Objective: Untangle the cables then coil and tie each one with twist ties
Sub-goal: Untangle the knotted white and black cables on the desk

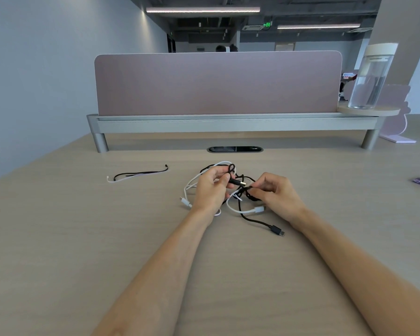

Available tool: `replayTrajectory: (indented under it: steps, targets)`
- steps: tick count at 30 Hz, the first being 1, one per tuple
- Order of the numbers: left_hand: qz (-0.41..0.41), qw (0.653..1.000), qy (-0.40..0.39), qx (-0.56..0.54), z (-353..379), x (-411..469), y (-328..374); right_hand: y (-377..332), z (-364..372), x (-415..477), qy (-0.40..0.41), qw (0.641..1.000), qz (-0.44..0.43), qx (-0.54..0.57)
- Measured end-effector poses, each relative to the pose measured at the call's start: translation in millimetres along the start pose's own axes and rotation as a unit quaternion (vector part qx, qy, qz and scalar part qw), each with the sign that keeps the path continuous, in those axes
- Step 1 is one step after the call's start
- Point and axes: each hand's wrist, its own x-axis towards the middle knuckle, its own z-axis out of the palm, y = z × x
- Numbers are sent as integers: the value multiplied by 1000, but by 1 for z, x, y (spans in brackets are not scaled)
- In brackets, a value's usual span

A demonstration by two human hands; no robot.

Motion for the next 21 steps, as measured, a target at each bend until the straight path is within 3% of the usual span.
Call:
replayTrajectory:
  steps: [7,14,21]
  targets:
    - [-33,998,-44,-10,-4,4,-3,1,0,-1,-2,1000,-6,-17]
    - [-12,999,-17,36,0,6,-8,1,-2,-1,14,999,-29,-19]
    - [11,994,-56,90,1,5,-11,2,-1,0,9,1000,-10,-3]
